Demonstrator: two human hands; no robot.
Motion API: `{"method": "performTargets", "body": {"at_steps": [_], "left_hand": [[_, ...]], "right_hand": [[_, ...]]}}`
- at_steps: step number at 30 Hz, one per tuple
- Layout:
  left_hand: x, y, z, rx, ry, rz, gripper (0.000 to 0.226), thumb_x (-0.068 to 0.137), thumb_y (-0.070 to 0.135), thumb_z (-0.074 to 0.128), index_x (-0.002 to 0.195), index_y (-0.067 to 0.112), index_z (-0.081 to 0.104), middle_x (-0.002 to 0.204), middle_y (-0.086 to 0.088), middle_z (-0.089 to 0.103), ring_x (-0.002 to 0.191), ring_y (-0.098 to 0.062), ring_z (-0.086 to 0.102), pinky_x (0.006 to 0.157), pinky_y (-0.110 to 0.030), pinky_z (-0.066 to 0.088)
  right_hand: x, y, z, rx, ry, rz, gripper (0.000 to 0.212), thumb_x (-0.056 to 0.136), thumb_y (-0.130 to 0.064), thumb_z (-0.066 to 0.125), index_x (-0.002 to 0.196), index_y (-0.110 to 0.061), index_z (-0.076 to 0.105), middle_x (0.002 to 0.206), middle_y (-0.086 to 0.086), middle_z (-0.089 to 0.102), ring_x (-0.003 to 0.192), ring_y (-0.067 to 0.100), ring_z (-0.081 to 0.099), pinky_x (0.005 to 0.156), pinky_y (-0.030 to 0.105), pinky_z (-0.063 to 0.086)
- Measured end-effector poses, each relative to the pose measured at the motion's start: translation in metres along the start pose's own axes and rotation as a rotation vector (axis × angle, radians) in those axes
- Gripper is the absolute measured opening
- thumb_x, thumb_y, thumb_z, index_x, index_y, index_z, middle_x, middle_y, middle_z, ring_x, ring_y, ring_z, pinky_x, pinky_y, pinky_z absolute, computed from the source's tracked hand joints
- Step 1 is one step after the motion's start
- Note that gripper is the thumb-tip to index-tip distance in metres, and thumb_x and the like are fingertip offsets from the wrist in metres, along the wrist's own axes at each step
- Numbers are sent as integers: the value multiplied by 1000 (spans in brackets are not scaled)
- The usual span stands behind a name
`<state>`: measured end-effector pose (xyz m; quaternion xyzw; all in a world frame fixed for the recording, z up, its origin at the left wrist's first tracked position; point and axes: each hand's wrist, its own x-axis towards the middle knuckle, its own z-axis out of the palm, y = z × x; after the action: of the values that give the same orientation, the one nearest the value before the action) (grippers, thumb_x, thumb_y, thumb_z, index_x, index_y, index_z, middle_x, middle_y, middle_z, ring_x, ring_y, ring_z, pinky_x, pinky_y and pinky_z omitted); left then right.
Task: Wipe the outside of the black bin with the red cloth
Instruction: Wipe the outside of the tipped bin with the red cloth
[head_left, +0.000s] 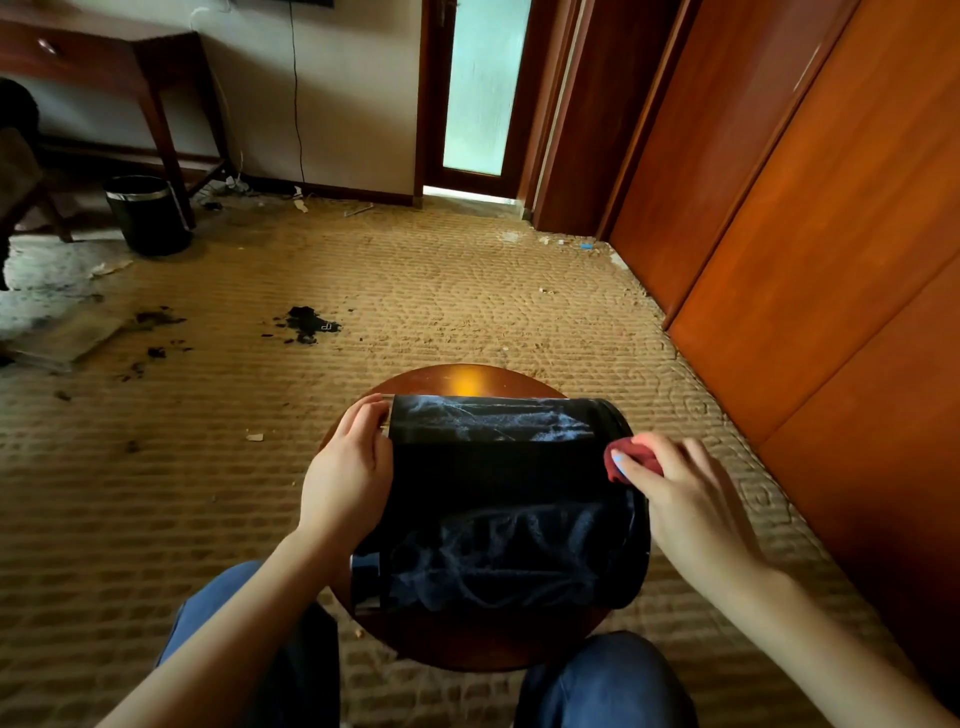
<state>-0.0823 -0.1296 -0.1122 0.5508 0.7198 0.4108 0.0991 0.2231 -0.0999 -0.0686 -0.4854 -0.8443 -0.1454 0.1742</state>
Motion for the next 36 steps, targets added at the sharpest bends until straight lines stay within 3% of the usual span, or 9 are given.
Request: {"method": "performTargets", "body": {"at_steps": [7, 11, 16, 18, 20, 22, 27, 32, 36], "left_hand": [[-10, 0, -4, 98, 4, 38, 36, 97, 18, 41, 131, 17, 51, 142, 4, 48, 109, -26, 60, 86, -41, 51], [0, 2, -2, 136, -23, 18, 31, 96, 17, 39, 125, 14, 50, 133, -1, 50, 91, -32, 62, 76, -42, 51], [-9, 2, -1, 93, -24, 52, 33, 95, 12, 42, 127, 9, 51, 136, -5, 49, 99, -34, 61, 81, -45, 52], [-14, 2, -4, 109, -27, 66, 34, 95, 12, 43, 128, 9, 51, 138, -5, 48, 100, -34, 62, 81, -44, 52], [-15, 1, -5, 146, -24, 76, 35, 96, 16, 40, 128, 10, 50, 139, -5, 47, 100, -34, 62, 81, -43, 50], [-12, 1, -5, 176, -31, 73, 36, 96, 22, 34, 127, 12, 49, 138, -4, 47, 99, -33, 62, 81, -43, 49], [-3, 2, -4, 154, -57, 45, 41, 97, 25, 31, 134, 14, 46, 144, 1, 43, 108, -30, 60, 85, -43, 50], [-8, 4, -3, 54, -63, 10, 41, 99, 18, 38, 139, 14, 45, 147, 4, 41, 115, -25, 56, 86, -34, 46], [-18, 0, -5, 56, -59, 43, 42, 99, 21, 38, 140, 17, 44, 149, 6, 39, 117, -21, 55, 86, -32, 48]], "right_hand": [[54, -7, 13, -39, -102, 102, 42, 66, 15, 66, 101, -9, 72, 108, 10, 60, 88, 35, 50, 64, 40, 45], [14, -2, 8, -23, -43, 47, 56, 49, 19, 75, 99, -8, 73, 105, 11, 64, 76, 34, 56, 53, 38, 49], [11, -5, -5, -30, -19, 19, 56, 42, 16, 81, 93, -8, 74, 96, 12, 64, 68, 32, 57, 50, 34, 49], [35, -12, -7, -108, -93, 69, 50, 56, 8, 78, 100, -14, 71, 105, 8, 59, 82, 31, 56, 62, 35, 49], [56, -14, 0, -99, -193, 77, 41, 82, 1, 55, 117, -20, 62, 124, 1, 49, 106, 28, 43, 82, 37, 38], [64, -14, 5, -114, -243, 84, 43, 86, 1, 45, 120, -21, 59, 128, 0, 44, 112, 28, 37, 86, 38, 33], [11, -12, 3, -71, -81, 13, 55, 53, 15, 69, 103, -8, 70, 109, 13, 62, 87, 37, 56, 63, 44, 52], [2, -15, -2, -30, -67, 33, 58, 46, 15, 77, 97, -13, 73, 104, 9, 64, 77, 33, 56, 58, 40, 50], [53, -23, -3, -108, -212, 91, 45, 81, -2, 57, 120, -24, 62, 127, 1, 48, 108, 28, 43, 87, 39, 37]]}}
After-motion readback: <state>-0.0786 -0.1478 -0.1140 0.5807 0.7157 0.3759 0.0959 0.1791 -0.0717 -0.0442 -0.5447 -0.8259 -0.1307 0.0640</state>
